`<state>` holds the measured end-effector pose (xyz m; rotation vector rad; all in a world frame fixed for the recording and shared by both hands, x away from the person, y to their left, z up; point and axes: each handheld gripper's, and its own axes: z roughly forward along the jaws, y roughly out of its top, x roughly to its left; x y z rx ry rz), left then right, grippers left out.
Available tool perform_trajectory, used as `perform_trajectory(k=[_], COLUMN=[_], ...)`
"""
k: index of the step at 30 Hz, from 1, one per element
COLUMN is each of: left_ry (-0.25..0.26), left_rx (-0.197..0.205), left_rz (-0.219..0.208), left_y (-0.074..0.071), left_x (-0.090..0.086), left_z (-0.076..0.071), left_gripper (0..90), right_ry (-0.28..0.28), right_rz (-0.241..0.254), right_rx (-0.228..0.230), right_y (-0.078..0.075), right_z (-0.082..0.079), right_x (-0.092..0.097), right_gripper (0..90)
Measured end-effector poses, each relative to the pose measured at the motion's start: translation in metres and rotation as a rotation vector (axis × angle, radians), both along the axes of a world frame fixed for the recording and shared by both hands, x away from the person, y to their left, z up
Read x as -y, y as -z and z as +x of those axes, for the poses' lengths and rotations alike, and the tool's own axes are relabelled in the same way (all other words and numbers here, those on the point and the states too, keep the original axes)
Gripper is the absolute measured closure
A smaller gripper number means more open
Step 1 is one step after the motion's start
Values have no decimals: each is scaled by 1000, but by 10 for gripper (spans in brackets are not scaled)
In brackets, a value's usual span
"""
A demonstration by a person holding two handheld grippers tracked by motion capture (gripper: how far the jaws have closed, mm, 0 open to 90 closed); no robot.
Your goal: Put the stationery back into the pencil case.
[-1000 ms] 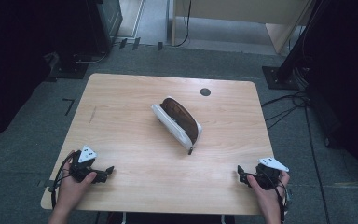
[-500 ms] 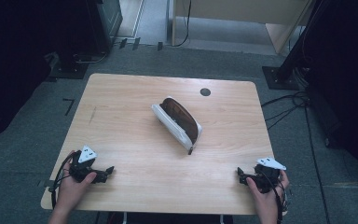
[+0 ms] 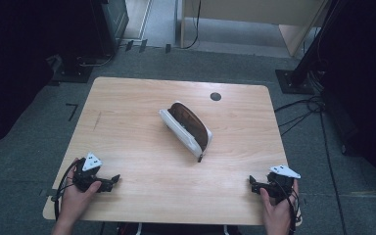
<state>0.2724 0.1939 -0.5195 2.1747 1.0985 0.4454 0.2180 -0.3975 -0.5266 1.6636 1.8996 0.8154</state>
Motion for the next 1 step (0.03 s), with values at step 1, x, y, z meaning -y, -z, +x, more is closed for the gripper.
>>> perform_trajectory(k=[1], left_ry=[0], left_rx=[-1], left_rz=[3], left_y=[0], left_x=[0], left_z=[0], left_gripper=[0], right_ry=[0], right_rz=[0], right_rx=[0], right_y=[0], right_z=[0], right_x=[0], right_gripper=[0])
